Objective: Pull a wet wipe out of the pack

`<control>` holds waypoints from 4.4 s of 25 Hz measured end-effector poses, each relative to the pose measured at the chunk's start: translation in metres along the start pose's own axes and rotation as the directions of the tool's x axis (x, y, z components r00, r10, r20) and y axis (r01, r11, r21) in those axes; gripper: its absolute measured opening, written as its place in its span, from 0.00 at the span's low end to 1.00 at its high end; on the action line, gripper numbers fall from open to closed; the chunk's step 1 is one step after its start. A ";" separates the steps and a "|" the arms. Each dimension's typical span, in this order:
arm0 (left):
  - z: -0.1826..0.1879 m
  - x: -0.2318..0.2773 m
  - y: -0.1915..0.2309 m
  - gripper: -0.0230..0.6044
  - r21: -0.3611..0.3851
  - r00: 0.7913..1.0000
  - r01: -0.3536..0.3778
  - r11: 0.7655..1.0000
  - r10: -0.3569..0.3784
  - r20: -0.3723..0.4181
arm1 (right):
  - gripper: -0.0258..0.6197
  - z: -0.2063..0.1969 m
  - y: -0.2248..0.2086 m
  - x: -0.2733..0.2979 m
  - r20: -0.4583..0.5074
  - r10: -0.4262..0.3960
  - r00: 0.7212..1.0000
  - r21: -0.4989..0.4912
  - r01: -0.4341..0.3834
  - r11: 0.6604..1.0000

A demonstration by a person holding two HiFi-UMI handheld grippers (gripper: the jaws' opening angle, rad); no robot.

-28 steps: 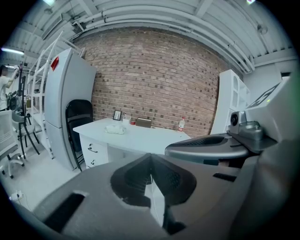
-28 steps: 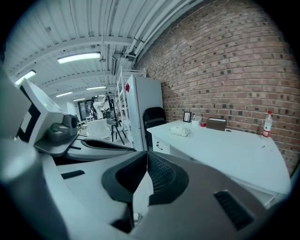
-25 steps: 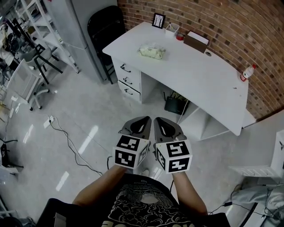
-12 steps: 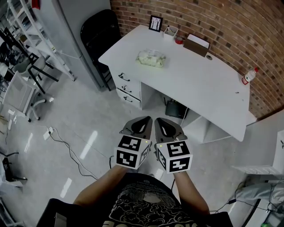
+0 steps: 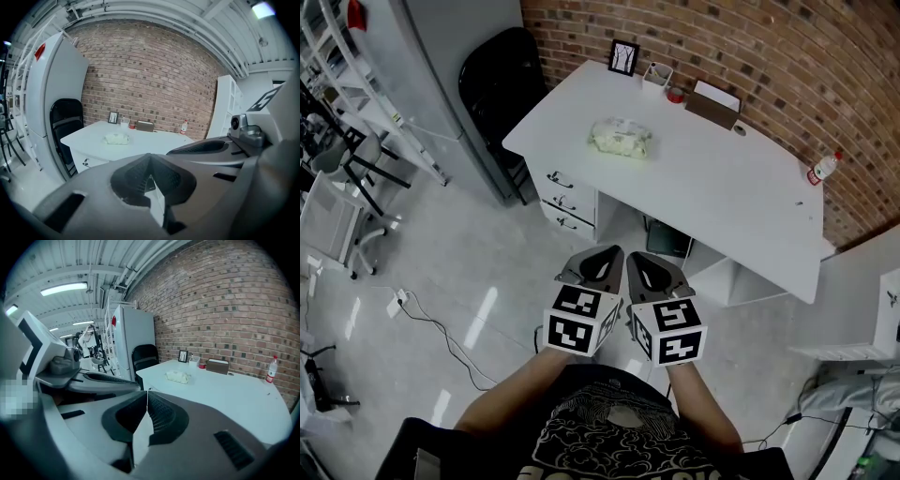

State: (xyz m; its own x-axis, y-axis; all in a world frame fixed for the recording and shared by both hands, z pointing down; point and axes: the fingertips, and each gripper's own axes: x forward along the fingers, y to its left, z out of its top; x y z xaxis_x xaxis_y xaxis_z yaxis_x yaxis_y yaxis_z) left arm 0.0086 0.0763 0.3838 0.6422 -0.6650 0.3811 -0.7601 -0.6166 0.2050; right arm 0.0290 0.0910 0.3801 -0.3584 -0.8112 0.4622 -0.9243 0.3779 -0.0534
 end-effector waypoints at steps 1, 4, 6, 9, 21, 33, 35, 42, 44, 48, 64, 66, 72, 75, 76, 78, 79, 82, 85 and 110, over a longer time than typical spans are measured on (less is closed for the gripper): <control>0.001 0.000 0.006 0.05 0.000 1.000 0.005 1.000 -0.005 0.000 | 0.07 0.002 0.002 0.005 -0.001 -0.005 1.000 0.001 0.005 1.000; 0.003 0.002 0.022 0.05 -0.003 1.000 0.015 1.000 -0.015 -0.002 | 0.07 0.007 0.008 0.018 -0.008 -0.016 1.000 0.003 0.016 1.000; 0.004 0.003 0.031 0.05 -0.003 1.000 0.021 1.000 -0.021 -0.003 | 0.07 0.009 0.011 0.027 -0.011 -0.021 1.000 0.006 0.021 1.000; 0.006 0.006 0.045 0.05 -0.007 1.000 0.027 1.000 -0.027 -0.002 | 0.07 0.014 0.015 0.039 -0.012 -0.027 1.000 0.005 0.027 1.000; 0.009 0.015 0.070 0.05 -0.009 1.000 0.019 1.000 -0.019 0.006 | 0.07 0.023 0.016 0.065 -0.004 -0.025 1.000 -0.001 0.025 1.000; 0.017 0.040 0.088 0.05 0.005 1.000 -0.007 1.000 0.007 0.000 | 0.07 0.033 -0.002 0.093 0.012 -0.008 1.000 0.002 0.008 1.000; 0.022 0.046 0.094 0.05 0.008 1.000 -0.014 1.000 0.014 0.002 | 0.07 0.037 -0.007 0.101 0.013 -0.003 1.000 0.001 0.003 1.000; 0.034 0.073 0.107 0.05 0.005 1.000 -0.025 1.000 0.025 -0.004 | 0.07 0.048 -0.029 0.125 0.009 0.008 1.000 0.002 -0.008 1.000; 0.038 0.083 0.112 0.05 0.006 1.000 -0.030 1.000 0.030 -0.004 | 0.07 0.052 -0.036 0.134 0.013 0.011 1.000 0.006 -0.011 1.000; 0.045 0.107 0.120 0.05 0.000 0.999 -0.031 1.000 0.031 -0.013 | 0.07 0.057 -0.054 0.151 0.005 0.013 1.000 0.010 -0.013 1.000; 0.083 0.200 0.155 0.05 -0.003 0.999 -0.035 0.999 0.035 -0.029 | 0.07 0.092 -0.124 0.221 -0.004 0.025 1.000 0.033 -0.025 0.999; 0.087 0.209 0.158 0.05 -0.008 0.999 -0.037 0.999 0.037 -0.030 | 0.07 0.094 -0.131 0.229 -0.013 0.027 1.000 0.028 -0.027 0.999; 0.092 0.237 0.168 0.05 -0.023 0.998 -0.047 0.999 0.046 -0.043 | 0.07 0.099 -0.155 0.251 -0.029 0.017 0.999 0.027 -0.016 1.000; 0.092 0.249 0.173 0.05 -0.028 0.997 -0.056 0.998 0.054 -0.051 | 0.07 0.101 -0.166 0.262 -0.033 0.014 0.999 0.028 -0.013 1.000; 0.093 0.252 0.174 0.05 -0.029 0.997 -0.059 0.998 0.057 -0.054 | 0.07 0.102 -0.169 0.265 -0.034 0.015 0.999 0.030 -0.014 0.999; 0.094 0.259 0.177 0.05 -0.031 0.996 -0.064 0.997 0.062 -0.059 | 0.07 0.104 -0.175 0.272 -0.037 0.019 0.999 0.033 -0.018 0.999; 0.095 0.262 0.178 0.05 -0.032 0.996 -0.068 0.997 0.065 -0.062 | 0.07 0.104 -0.177 0.276 -0.040 0.021 0.999 0.034 -0.020 0.999; 0.096 0.271 0.183 0.05 -0.038 0.995 -0.078 0.996 0.075 -0.069 | 0.07 0.103 -0.183 0.286 -0.054 0.033 0.998 0.039 -0.031 0.999; 0.097 0.279 0.189 0.05 -0.043 0.993 -0.091 0.995 0.088 -0.075 | 0.07 0.104 -0.189 0.297 -0.063 0.051 0.997 0.048 -0.048 0.998; 0.089 0.308 0.233 0.06 -0.055 0.978 -0.171 0.984 0.163 -0.128 | 0.15 0.081 -0.215 0.368 -0.139 0.070 0.988 0.138 -0.051 0.989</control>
State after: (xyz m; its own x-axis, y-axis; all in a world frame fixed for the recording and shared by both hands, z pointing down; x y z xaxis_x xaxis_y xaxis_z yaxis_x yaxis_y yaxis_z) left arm 0.0375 -0.3098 0.4683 0.4921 -0.6967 0.5219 -0.8628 -0.4700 0.1862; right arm 0.0848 -0.3249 0.4896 -0.4005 -0.7131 0.5754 -0.9142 0.3533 -0.1985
